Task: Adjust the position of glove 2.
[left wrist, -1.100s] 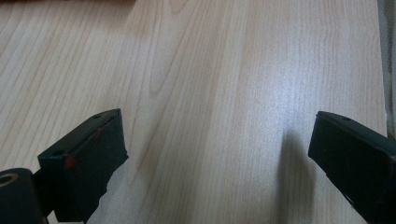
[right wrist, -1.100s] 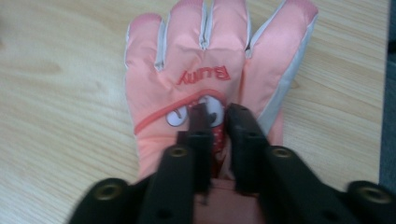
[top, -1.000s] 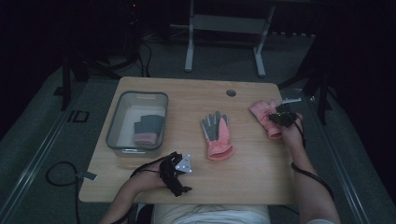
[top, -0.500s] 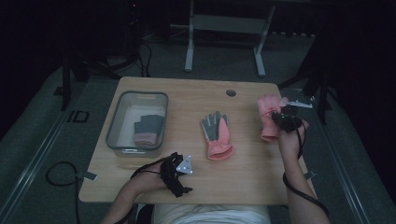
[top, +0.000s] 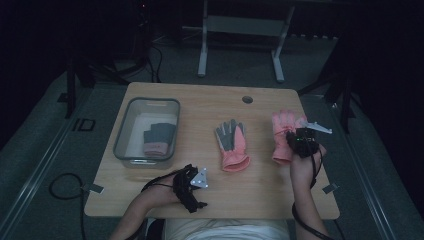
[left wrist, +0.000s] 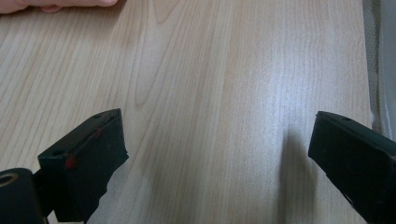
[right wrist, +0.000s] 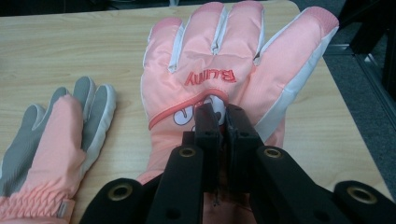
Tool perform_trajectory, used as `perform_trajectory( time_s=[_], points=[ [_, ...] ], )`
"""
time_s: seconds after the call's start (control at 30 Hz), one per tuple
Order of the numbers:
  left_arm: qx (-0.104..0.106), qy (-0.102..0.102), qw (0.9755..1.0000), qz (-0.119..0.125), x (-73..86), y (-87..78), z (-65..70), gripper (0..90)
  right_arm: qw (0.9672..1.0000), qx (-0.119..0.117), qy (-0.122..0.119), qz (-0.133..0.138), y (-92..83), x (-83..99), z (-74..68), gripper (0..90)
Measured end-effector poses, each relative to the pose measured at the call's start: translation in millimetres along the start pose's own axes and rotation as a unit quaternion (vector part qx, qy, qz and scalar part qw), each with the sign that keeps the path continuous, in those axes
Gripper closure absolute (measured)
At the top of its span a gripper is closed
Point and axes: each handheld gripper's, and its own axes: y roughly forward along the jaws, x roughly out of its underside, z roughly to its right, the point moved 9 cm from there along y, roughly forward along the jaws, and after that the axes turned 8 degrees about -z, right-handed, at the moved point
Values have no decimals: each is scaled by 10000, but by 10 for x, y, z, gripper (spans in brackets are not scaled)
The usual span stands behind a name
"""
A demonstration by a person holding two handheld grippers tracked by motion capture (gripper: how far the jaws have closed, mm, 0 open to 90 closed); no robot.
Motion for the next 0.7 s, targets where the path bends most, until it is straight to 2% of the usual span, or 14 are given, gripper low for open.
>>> perform_trajectory(
  time_s=[0.17,0.23,0.37,0.43,0.5,0.7],
  points=[
    [-10,19,10000,-18,-7,-5,9,36,9997,96,11,-212,168,207,-48,854],
    [-23,32,10000,-29,-6,-8,11,36,9994,166,-16,-302,256,278,-42,854],
    [5,67,10000,-24,-11,-13,19,36,9982,228,77,-553,474,405,-5,846],
    [22,62,10000,-18,-14,-9,21,36,9980,228,81,-579,505,421,2,844],
    [23,73,10000,-35,-12,1,24,36,9980,177,196,-581,583,474,27,837],
    [65,65,10000,-22,-21,13,41,36,9979,123,144,-617,610,477,35,797]
  ],
)
